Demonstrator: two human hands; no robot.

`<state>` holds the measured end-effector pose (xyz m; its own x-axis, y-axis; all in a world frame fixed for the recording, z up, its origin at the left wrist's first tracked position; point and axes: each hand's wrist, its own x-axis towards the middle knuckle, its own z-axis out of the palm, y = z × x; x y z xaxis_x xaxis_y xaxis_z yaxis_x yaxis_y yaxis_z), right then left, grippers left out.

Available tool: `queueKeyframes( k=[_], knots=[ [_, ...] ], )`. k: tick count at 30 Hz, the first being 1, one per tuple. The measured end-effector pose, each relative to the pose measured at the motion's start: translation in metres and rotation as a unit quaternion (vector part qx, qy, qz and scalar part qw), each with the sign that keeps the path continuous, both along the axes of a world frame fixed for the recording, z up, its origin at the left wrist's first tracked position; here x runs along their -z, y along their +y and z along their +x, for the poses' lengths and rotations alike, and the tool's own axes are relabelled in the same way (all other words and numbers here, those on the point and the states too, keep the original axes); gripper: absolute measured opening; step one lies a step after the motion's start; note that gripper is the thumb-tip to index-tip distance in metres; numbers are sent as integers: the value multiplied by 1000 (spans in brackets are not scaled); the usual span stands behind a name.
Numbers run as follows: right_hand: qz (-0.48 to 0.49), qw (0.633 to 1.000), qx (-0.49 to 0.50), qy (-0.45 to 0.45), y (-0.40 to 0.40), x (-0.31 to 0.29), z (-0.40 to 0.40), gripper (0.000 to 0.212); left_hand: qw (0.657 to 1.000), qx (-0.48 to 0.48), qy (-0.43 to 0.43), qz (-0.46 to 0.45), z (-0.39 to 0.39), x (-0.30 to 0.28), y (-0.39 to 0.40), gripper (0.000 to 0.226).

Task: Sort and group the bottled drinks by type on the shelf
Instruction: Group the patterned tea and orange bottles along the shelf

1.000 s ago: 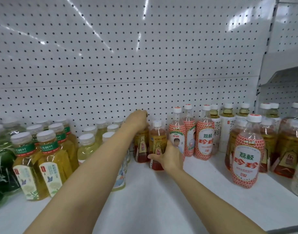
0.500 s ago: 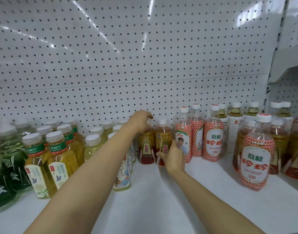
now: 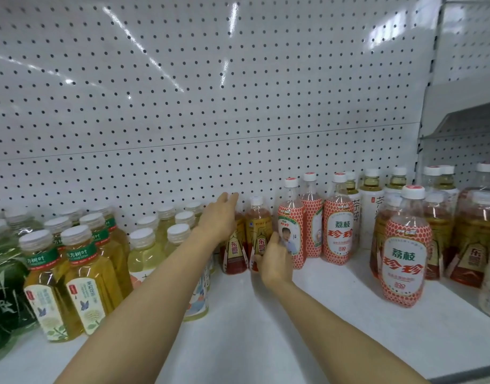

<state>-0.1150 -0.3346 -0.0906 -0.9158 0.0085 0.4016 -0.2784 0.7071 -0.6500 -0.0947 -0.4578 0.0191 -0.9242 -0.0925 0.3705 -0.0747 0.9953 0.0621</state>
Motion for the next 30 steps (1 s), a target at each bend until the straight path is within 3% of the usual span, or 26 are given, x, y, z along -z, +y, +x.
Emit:
queueKeyframes(
  k=[5,12,20,25,30],
  knots=[
    [-47,994,-23,95,3,1,12,52,999,-9,52,-9,8,10,7,84],
    [51,984,-19,168,50,8,40,51,983,65,147,-86,33,27,37,67],
    [122,977,53,168,143,16,75,37,983,145,94,-57,45,60,104,54],
    [124,975,99,156,207,9,96,36,981,180,72,12,45,64,167,60],
    [118,974,112,157,258,4,93,33,960,207,42,182,37,63,240,65]
  ],
)
